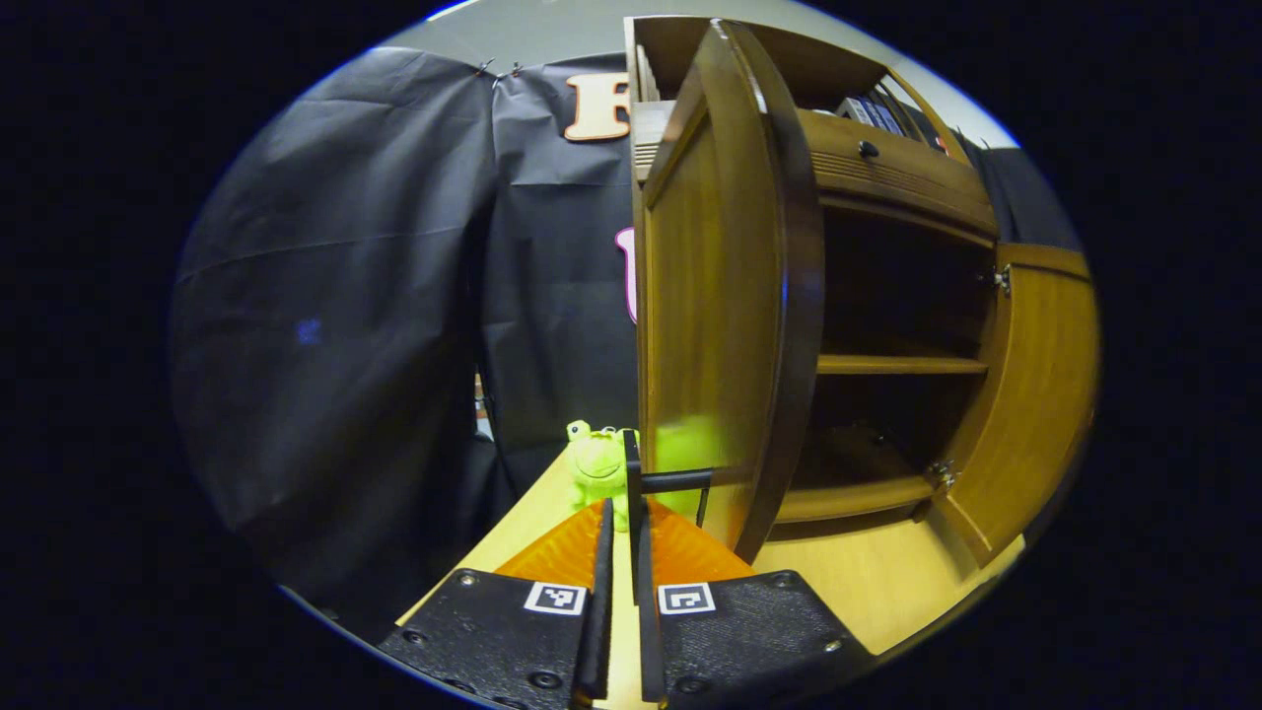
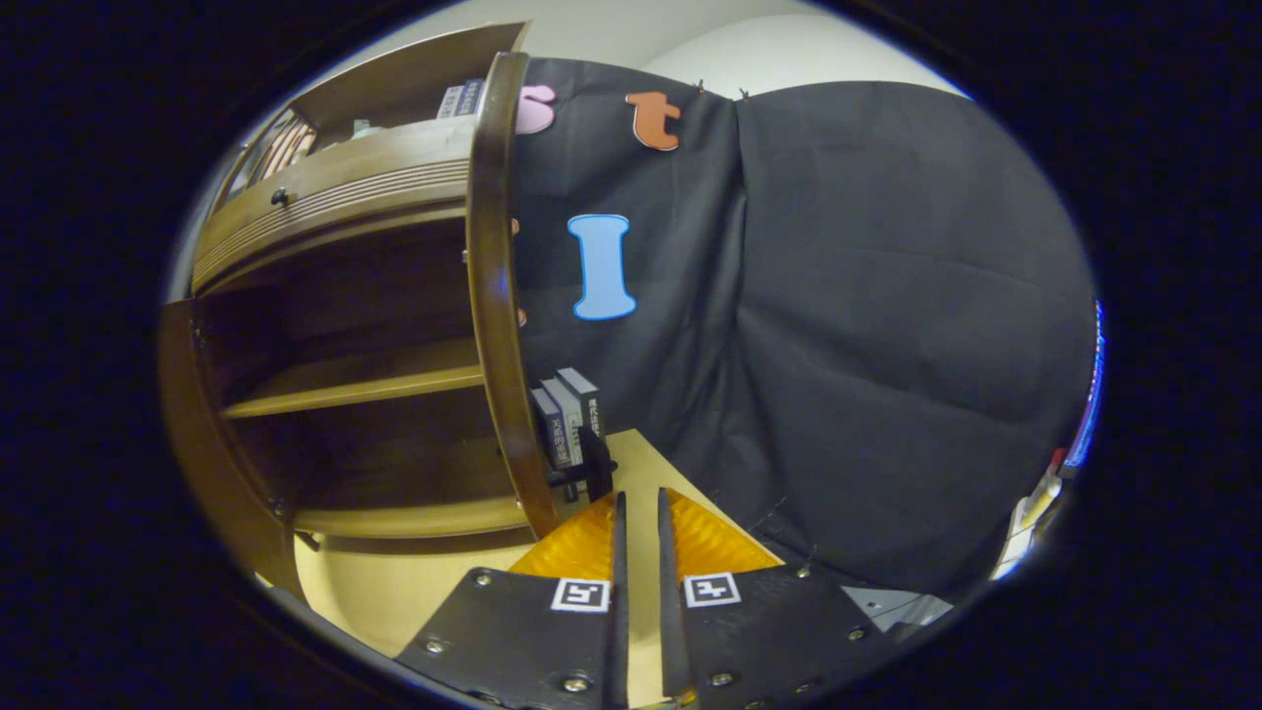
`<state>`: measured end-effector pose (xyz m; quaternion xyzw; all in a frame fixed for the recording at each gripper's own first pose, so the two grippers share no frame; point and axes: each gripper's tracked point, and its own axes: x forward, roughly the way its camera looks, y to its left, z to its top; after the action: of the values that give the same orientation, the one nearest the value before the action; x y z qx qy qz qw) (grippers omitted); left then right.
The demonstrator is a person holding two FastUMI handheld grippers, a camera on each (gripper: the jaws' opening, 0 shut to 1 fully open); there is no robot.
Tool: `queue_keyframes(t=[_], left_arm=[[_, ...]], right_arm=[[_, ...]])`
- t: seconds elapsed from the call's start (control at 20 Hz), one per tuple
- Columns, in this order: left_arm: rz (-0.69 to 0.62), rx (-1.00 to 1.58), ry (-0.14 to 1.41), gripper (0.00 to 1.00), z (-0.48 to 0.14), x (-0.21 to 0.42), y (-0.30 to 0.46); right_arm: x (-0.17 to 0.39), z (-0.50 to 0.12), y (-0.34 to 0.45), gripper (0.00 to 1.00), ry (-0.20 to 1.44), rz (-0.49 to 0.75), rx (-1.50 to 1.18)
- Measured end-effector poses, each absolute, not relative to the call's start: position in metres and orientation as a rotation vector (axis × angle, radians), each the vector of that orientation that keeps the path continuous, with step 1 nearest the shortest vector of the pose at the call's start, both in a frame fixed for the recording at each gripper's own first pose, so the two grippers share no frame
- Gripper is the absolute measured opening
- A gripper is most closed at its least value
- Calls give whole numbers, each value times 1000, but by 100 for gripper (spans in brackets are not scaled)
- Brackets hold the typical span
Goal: Open the right door of the double-door shoe cabinet with the right hand, and open the left door with the left hand.
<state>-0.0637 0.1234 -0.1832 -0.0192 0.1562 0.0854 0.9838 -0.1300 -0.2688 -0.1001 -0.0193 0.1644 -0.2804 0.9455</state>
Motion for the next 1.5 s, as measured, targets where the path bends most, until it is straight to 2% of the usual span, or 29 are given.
queue_keyframes(t=[0.05,0.1,0.15,0.2,0.25,0.3,0.6,0.75,0.85,1.0,1.15,1.2,1.25,1.3,1.35,1.4,1.45,1.5], left_arm=[[166,-57,319,14,-182,-66,125],[163,-58,320,14,-183,-68,126],[159,-54,324,5,-183,-68,126],[158,-51,327,14,-184,-69,127],[159,-46,325,10,-182,-71,128],[163,-39,319,14,-179,-72,130],[263,8,310,13,-165,-96,166],[316,18,315,13,-158,-112,178],[302,11,298,13,-149,-120,168],[251,-10,291,14,-141,-114,136],[147,-30,224,13,-115,-94,90],[112,-33,199,5,-103,-84,72],[76,-33,178,5,-95,-75,56],[44,-33,153,22,-83,-66,40],[20,-38,129,13,-72,-58,28],[-6,-53,115,13,-64,-51,15],[-41,-77,106,5,-57,-45,0],[-69,-98,90,5,-48,-39,-13]], right_arm=[[-129,-99,-268,13,334,-573,-40],[-130,-97,-267,13,333,-572,-39],[-130,-96,-267,13,333,-571,-38],[-133,-95,-267,13,334,-574,-45],[-136,-96,-267,13,338,-575,-55],[-139,-96,-266,13,346,-575,-67],[-166,-103,-246,13,372,-604,-103],[-172,-104,-222,13,376,-580,-96],[-176,-105,-204,13,386,-547,-104],[-164,-102,-170,13,382,-469,-90],[-138,-89,-129,13,336,-362,-43],[-129,-83,-116,13,321,-331,-37],[-121,-79,-101,13,308,-292,-33],[-115,-74,-91,13,297,-260,-36],[-109,-68,-79,13,279,-231,-35],[-102,-61,-69,13,260,-199,-24],[-95,-54,-59,13,245,-177,-6],[-90,-47,-49,13,231,-154,21]])
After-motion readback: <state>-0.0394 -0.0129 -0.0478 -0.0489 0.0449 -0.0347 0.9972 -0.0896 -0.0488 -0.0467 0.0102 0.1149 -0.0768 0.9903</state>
